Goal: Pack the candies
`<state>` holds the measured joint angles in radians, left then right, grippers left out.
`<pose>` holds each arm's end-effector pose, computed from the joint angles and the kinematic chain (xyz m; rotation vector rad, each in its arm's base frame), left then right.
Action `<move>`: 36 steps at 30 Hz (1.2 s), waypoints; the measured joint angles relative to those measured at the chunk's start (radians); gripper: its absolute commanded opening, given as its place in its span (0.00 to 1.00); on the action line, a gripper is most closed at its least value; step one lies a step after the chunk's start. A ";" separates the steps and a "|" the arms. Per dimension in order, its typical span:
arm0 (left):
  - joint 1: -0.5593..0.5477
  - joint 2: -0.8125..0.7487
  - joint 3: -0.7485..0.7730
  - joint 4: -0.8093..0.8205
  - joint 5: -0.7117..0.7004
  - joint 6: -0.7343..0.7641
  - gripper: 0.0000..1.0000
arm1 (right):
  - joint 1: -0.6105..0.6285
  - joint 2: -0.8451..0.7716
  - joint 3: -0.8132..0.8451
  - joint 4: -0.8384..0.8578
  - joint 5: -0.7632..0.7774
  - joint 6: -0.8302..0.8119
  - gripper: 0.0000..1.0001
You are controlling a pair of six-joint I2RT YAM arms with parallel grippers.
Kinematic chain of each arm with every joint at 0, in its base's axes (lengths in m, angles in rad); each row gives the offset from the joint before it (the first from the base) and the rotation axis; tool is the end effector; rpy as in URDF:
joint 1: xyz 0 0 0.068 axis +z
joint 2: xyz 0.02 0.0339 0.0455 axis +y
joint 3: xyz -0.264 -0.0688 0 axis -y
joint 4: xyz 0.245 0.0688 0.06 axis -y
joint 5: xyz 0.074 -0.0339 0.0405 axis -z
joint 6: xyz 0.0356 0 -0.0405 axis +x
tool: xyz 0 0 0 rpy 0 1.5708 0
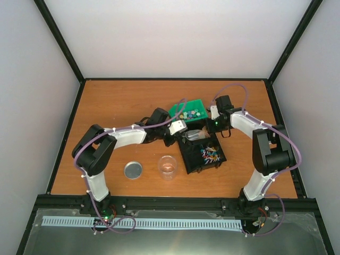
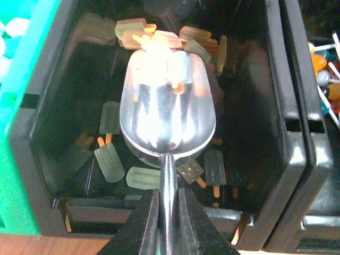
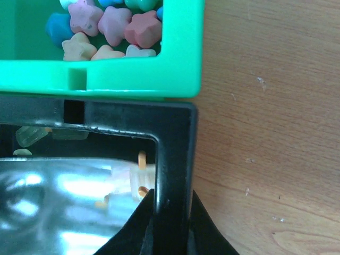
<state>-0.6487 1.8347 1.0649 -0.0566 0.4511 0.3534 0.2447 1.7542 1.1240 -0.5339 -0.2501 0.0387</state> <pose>0.2922 -0.2410 0.1629 1.3338 1.9904 -0.6787 0.3320 0.0920 0.1775 -0.3529 2.7224 0.4214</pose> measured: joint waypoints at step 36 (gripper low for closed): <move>0.124 -0.034 -0.189 0.333 0.225 -0.121 0.01 | -0.048 -0.015 -0.008 -0.005 -0.039 -0.089 0.03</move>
<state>-0.5247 1.8011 0.8757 0.2768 0.6758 0.2321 0.1963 1.7393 1.1164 -0.5392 -0.2893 -0.0498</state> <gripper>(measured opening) 0.100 0.074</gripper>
